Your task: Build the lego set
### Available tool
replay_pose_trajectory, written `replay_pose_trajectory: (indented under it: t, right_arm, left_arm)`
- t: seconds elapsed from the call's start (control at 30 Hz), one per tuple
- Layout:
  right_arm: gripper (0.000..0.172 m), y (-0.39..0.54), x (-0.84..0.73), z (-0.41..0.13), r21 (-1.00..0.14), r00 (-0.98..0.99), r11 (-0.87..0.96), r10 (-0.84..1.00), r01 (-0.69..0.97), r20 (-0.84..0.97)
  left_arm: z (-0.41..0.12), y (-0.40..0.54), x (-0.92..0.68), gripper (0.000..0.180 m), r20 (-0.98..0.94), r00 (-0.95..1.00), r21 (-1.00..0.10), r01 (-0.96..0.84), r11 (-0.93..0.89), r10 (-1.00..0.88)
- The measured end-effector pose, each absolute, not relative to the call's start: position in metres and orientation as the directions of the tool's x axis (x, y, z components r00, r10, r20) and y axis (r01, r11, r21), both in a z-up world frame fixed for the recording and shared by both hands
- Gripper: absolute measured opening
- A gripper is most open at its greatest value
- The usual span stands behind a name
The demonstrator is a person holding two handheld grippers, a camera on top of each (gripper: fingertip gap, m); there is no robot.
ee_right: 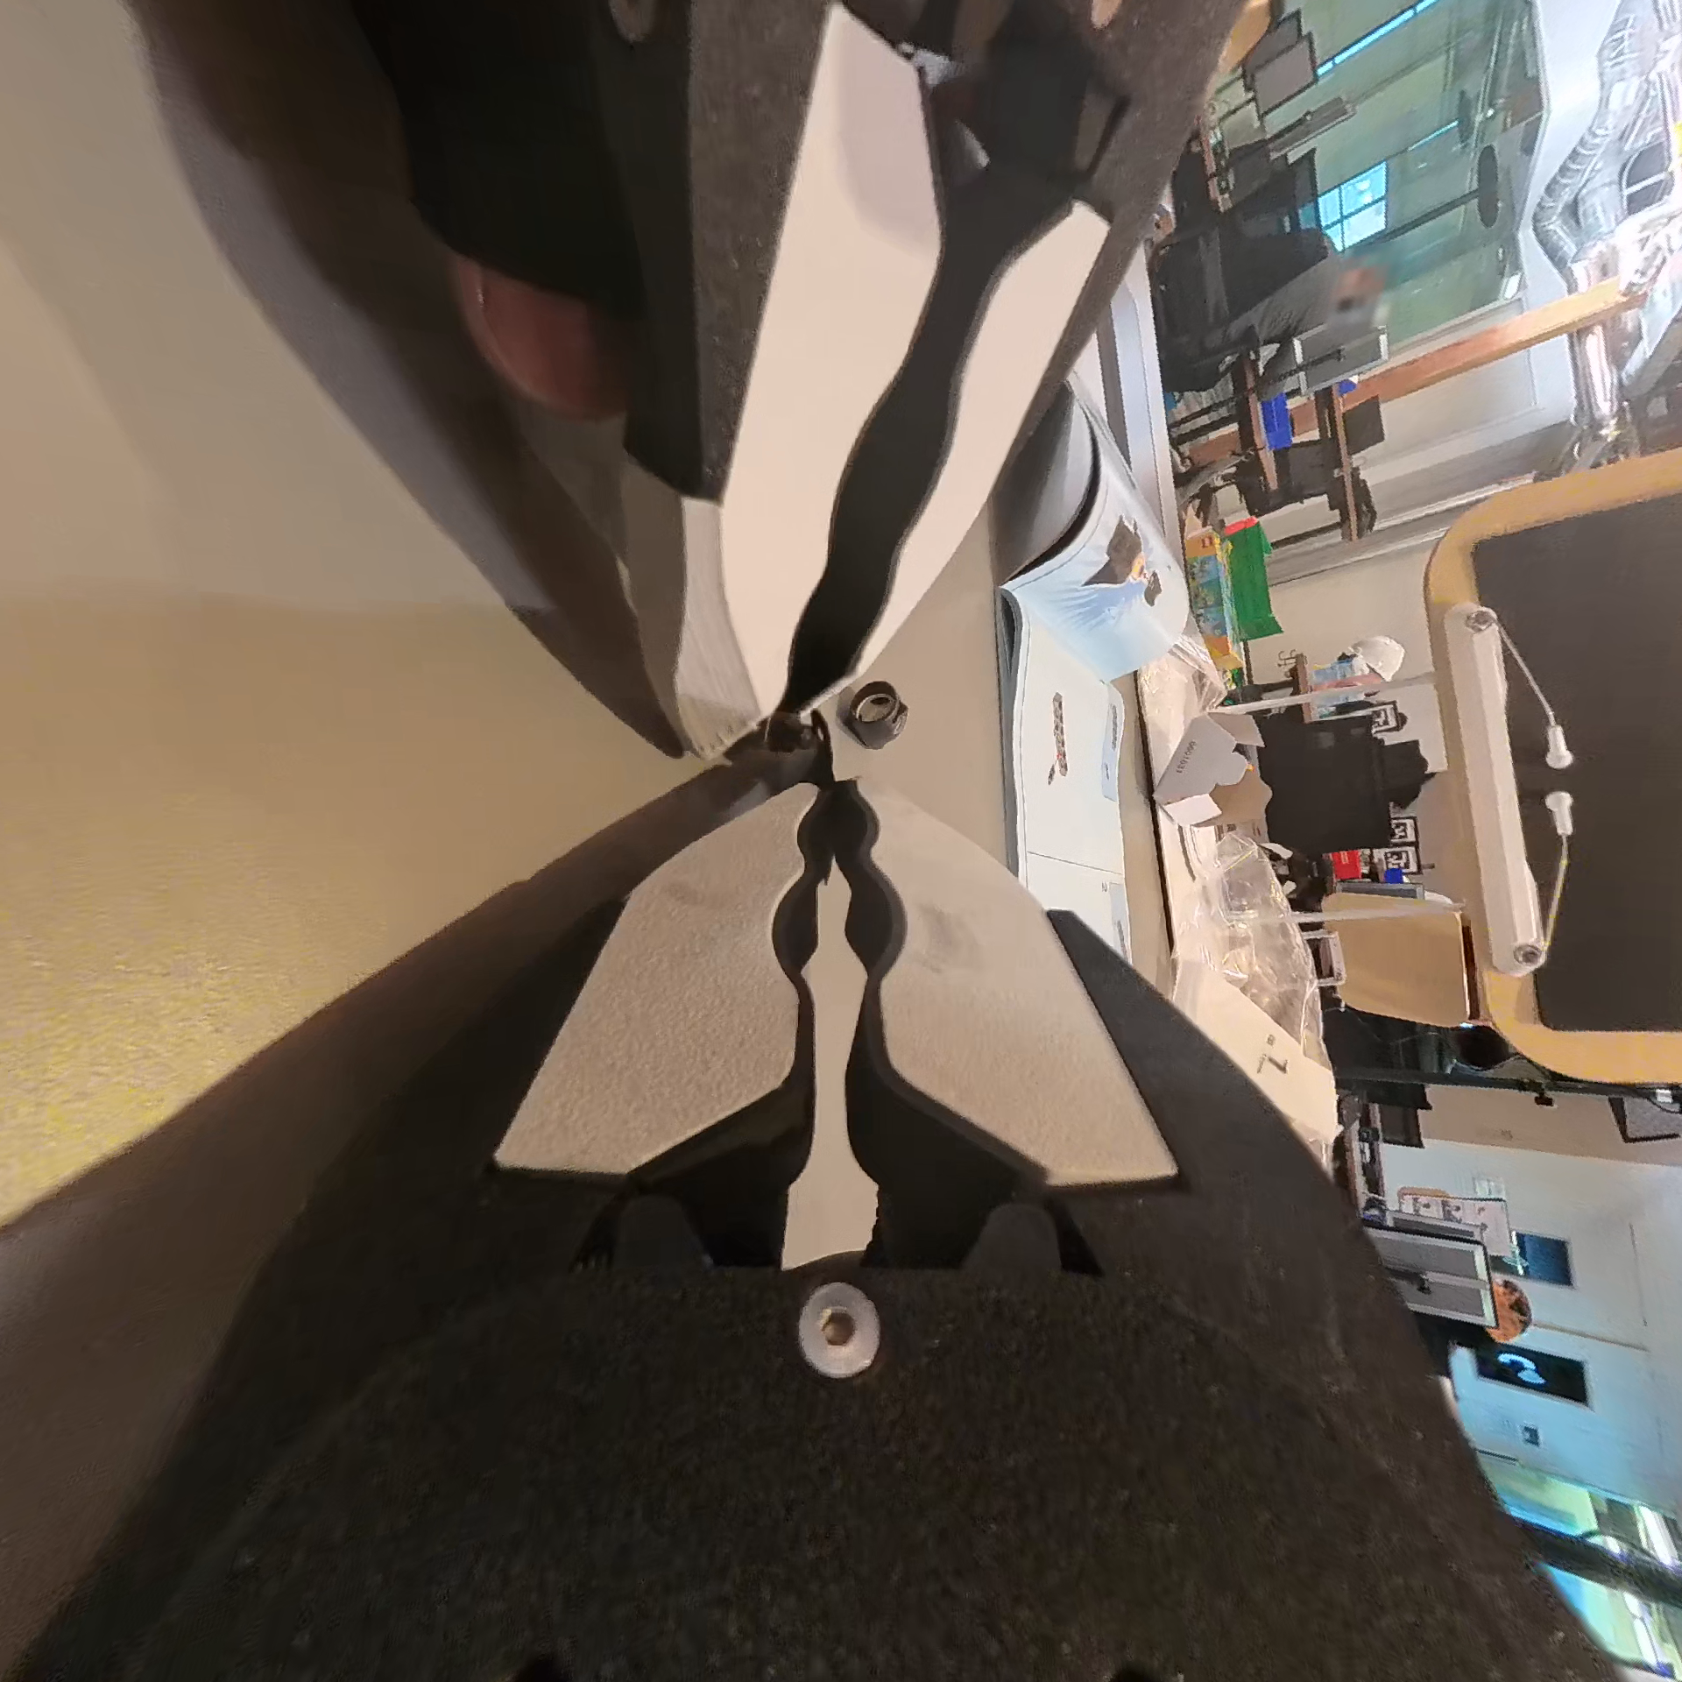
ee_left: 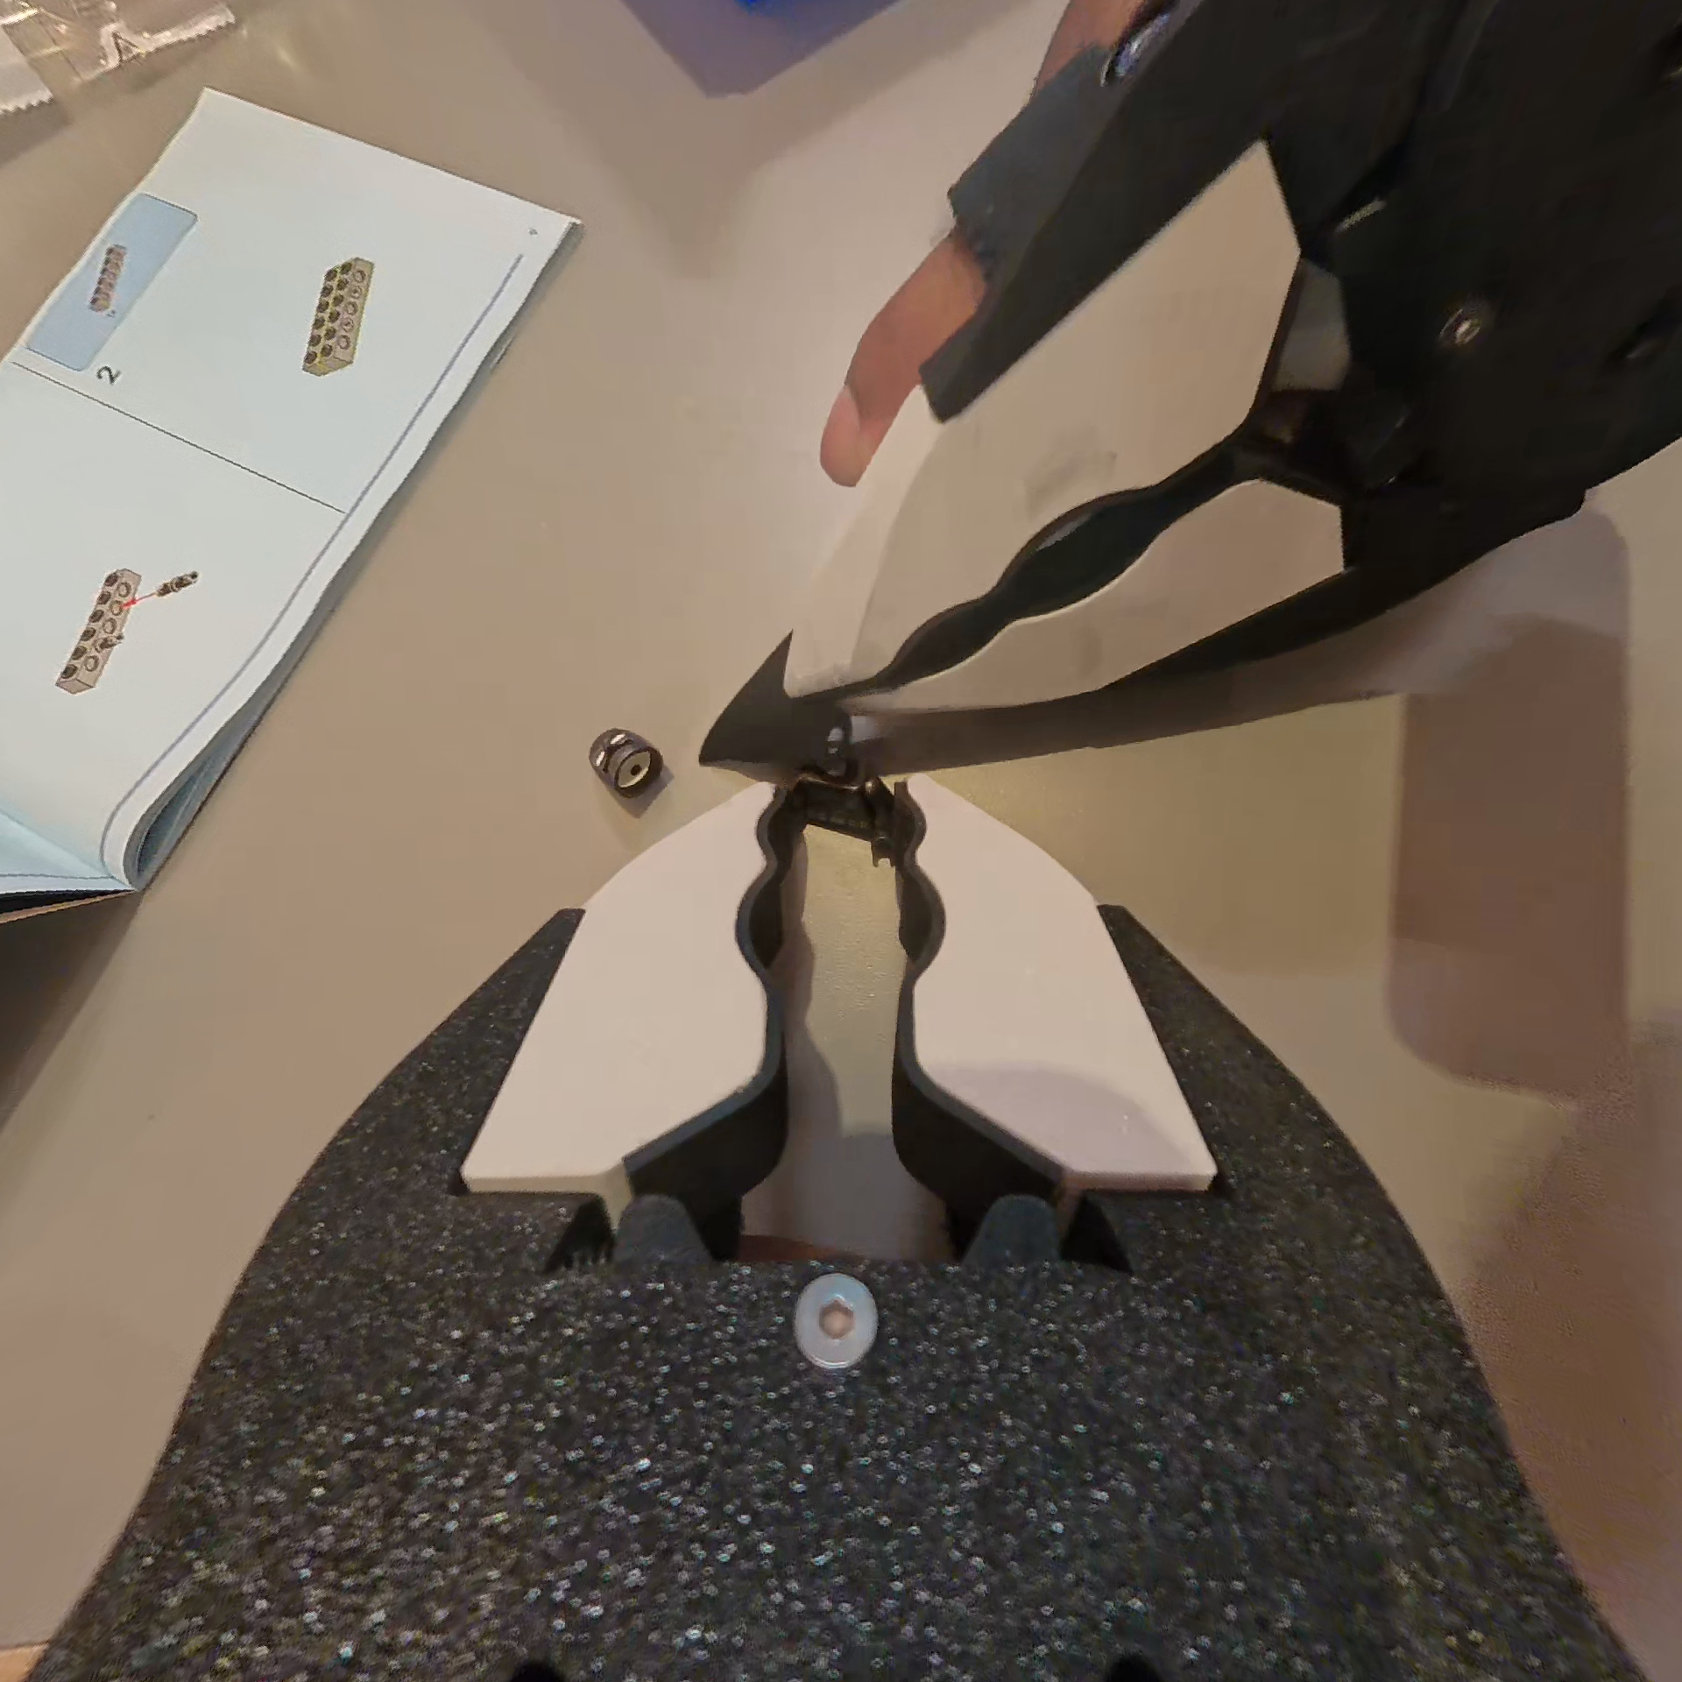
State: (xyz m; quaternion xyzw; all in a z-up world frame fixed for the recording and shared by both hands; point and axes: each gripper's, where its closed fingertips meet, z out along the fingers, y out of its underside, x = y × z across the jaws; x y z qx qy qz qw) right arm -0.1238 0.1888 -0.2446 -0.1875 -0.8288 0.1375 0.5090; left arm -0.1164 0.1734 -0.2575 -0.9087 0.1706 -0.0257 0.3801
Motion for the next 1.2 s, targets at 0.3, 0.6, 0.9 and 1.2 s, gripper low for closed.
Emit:
replay_pose_trajectory:
  t: [0.3, 0.6, 0.9, 1.2]
  right_arm:
    - [0.0, 0.1871, -0.1195, -0.247, -0.351, -0.441, 0.923, 0.383, 0.157, 0.812]
    - [0.0, 0.1858, -0.1176, -0.2465, -0.326, -0.44, 0.933, 0.36, 0.153, 0.823]
    - [0.002, 0.1866, -0.1179, -0.2465, -0.331, -0.442, 0.931, 0.365, 0.154, 0.82]
    - [0.007, 0.183, -0.1164, -0.2464, -0.35, -0.46, 0.927, 0.371, 0.135, 0.806]
  left_arm:
    - [-0.2575, 0.1739, -0.1176, 0.021, -0.08, 0.943, -0.7, -0.284, -0.655, -0.324]
    - [-0.2578, 0.1738, -0.1171, 0.021, -0.099, 0.94, -0.697, -0.3, -0.652, -0.327]
    - [-0.2561, 0.174, -0.1167, 0.021, -0.09, 0.94, -0.705, -0.294, -0.646, -0.329]
    - [-0.2563, 0.1735, -0.1168, 0.019, -0.088, 0.94, -0.705, -0.292, -0.646, -0.329]
